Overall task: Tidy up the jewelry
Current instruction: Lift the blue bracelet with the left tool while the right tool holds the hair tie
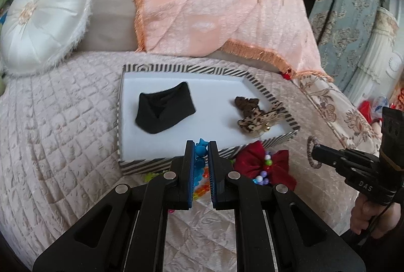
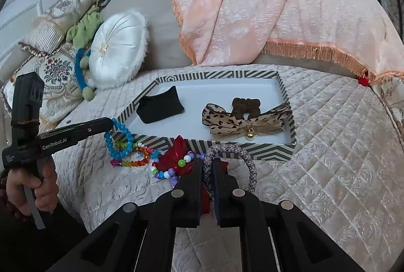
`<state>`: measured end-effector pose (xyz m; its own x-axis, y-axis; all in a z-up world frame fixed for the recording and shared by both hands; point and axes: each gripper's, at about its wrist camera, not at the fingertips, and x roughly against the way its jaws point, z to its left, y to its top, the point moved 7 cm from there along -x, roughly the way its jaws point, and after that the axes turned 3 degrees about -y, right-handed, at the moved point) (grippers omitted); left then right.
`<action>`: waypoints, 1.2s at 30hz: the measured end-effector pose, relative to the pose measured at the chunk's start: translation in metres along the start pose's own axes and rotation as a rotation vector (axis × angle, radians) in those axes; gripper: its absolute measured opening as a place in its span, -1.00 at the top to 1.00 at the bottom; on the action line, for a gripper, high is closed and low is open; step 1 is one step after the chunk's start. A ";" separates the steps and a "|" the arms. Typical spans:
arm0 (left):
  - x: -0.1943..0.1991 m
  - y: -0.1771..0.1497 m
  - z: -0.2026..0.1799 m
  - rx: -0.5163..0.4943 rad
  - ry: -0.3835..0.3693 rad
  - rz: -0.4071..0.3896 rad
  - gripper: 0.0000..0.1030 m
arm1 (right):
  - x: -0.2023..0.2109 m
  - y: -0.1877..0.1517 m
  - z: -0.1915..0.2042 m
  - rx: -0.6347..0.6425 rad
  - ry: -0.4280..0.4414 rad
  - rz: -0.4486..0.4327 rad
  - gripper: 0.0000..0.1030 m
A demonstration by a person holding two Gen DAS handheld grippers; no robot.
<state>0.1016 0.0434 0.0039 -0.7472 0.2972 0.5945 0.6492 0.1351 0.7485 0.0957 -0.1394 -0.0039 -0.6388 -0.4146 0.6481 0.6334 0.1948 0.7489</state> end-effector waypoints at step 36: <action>0.001 0.000 0.001 0.005 0.018 -0.016 0.83 | -0.006 -0.007 0.013 0.056 -0.025 0.005 0.86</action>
<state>0.1010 0.0443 0.0047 -0.7597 0.2784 0.5877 0.6380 0.1441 0.7564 0.0895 -0.1264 -0.0109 -0.6470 -0.3914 0.6544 0.6116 0.2461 0.7519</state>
